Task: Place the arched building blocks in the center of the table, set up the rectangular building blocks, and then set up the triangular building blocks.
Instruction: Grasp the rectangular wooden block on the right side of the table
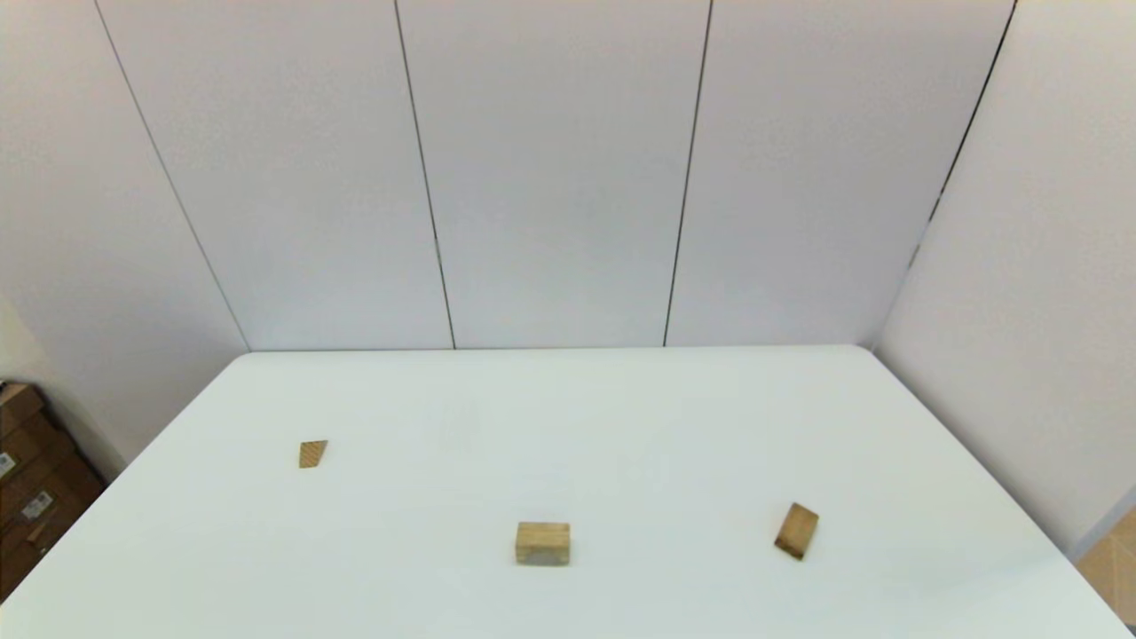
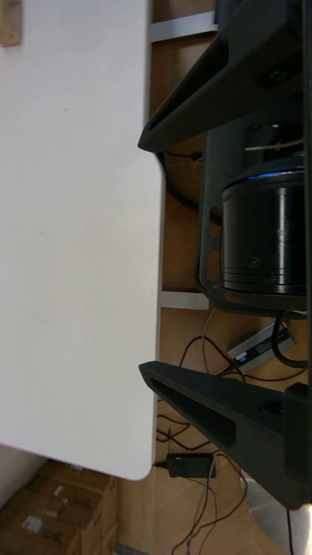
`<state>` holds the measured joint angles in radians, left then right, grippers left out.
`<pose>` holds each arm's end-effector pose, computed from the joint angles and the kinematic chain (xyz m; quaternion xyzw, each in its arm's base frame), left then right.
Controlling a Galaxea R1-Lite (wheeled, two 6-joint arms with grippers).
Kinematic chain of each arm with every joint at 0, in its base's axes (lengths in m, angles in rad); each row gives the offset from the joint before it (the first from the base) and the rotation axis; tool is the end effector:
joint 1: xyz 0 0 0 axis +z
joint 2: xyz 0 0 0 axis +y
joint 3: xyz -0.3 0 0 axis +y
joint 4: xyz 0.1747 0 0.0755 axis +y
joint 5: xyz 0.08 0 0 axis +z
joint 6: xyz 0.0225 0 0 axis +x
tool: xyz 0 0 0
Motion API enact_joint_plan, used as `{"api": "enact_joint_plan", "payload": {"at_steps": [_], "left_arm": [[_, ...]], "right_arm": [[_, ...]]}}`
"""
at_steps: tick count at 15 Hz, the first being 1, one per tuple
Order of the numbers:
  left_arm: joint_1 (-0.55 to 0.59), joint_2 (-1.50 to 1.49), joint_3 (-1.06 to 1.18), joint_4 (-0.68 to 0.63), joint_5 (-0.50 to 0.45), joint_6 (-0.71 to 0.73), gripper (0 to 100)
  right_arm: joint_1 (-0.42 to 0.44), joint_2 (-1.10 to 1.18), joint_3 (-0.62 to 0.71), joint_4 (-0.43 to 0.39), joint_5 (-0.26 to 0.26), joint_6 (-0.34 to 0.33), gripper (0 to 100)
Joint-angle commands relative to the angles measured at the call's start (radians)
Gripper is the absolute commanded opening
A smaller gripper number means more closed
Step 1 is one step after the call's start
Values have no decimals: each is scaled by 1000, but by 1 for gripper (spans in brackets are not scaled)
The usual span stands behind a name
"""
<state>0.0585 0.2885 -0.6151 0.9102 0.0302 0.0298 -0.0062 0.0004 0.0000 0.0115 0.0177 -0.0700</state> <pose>-0.0608 -0.0029 0.1564 0.0102 0.2882 0.0382 0.9567 -0.0228 0.0005 0.0743 -0.0349 0.0057 0.0060 0.9994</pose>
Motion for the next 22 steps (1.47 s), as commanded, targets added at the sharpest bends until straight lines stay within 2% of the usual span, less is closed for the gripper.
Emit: {"api": "enact_joint_plan", "payload": {"at_steps": [1,6,10,12,19,22], "left_arm": [[-66,-19,17,10,10,-2,100],[-66,-100,126,-37,16,-1,100],[-65,-172,252,-191,19,2,100],[-65,-181,310,-312,17,1,100],[-51,-184,440,-516,23,7,100],[-51,-184,451,-541,19,7,100]], "right_arm": [[0,-2,2,1,1,1,100],[0,-2,2,1,1,-1,100],[0,-2,2,-1,-1,12,100],[0,-2,2,-1,-1,12,100],[0,-2,2,-1,-1,10,100],[0,-2,2,-1,-1,10,100]]}}
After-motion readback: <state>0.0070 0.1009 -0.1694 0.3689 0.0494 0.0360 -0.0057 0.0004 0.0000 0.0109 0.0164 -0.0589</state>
